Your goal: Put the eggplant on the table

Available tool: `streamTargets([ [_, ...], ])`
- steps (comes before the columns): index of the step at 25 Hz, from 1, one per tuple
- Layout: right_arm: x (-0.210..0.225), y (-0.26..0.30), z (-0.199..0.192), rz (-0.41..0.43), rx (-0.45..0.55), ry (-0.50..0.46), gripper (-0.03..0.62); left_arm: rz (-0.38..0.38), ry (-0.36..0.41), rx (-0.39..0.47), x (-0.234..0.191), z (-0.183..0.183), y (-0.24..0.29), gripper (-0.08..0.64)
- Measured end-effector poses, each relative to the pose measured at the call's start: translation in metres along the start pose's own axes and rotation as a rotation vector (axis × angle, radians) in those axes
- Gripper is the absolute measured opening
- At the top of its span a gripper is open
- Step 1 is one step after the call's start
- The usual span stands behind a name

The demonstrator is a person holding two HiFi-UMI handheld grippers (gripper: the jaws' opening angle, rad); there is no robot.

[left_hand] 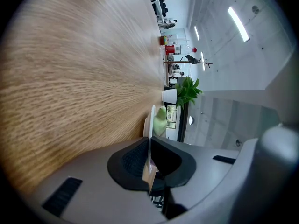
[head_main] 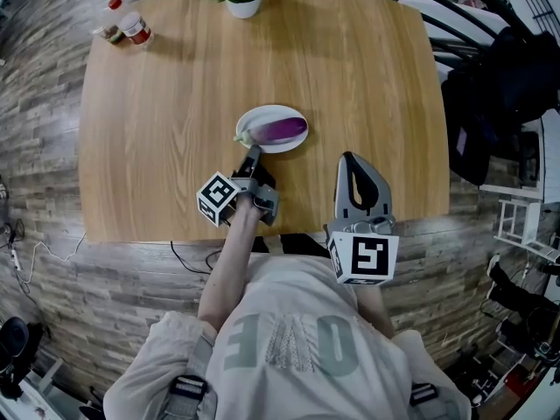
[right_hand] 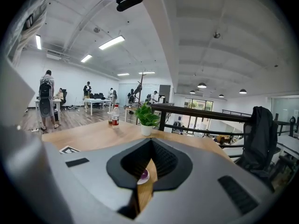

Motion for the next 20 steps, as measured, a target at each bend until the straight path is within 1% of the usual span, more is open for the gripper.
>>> streamTargets([
  [4,0.0029,-0.0017,0.0000,0.000,0.008,0.016,0.018,-0.016,-0.078,0.011,0.0004,-0.0014,0.0022,0.020],
  [6,0.0028,-0.0016,-0.0003,0.002,0.011,0.025,0.017,-0.011,-0.089,0.020,-0.0003,-0.0009,0.0031,0.020],
  [10,0.0032,-0.0003,-0.0014,-0.002,0.010,0.039,0.018,0.046,-0.111,0.049,-0.0022,-0.0002,0.0020,0.021],
  [12,0.0039,-0.0004,-0.0010,0.000,0.013,0.048,0.018,0.059,-0.111,0.057,-0.0019,-0.0004,0.0008,0.028],
  [14,0.0052,0.0001,0.0000,0.004,0.022,0.051,0.018,0.054,-0.112,0.061,0.0004,0.0000,0.0015,0.061],
  [16,0.0072,0.0001,0.0008,0.004,0.029,0.051,0.018,0.045,-0.121,0.068,0.0029,0.0004,0.0026,0.111],
  [18,0.0090,-0.0008,0.0007,0.002,0.031,0.055,0.018,0.045,-0.126,0.074,0.0042,0.0010,0.0030,0.138],
  [20,0.0103,-0.0020,0.0000,0.001,0.030,0.062,0.018,0.056,-0.127,0.077,0.0044,0.0011,0.0028,0.150],
])
Point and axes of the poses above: the fingertips, and each gripper's own axes: y forward along the fingers, x to its right, z out of its top, the point moved 6 cm from there along -y, backward along the fingers, and after that the axes turned 9 degrees about x, right-handed, at the moved point
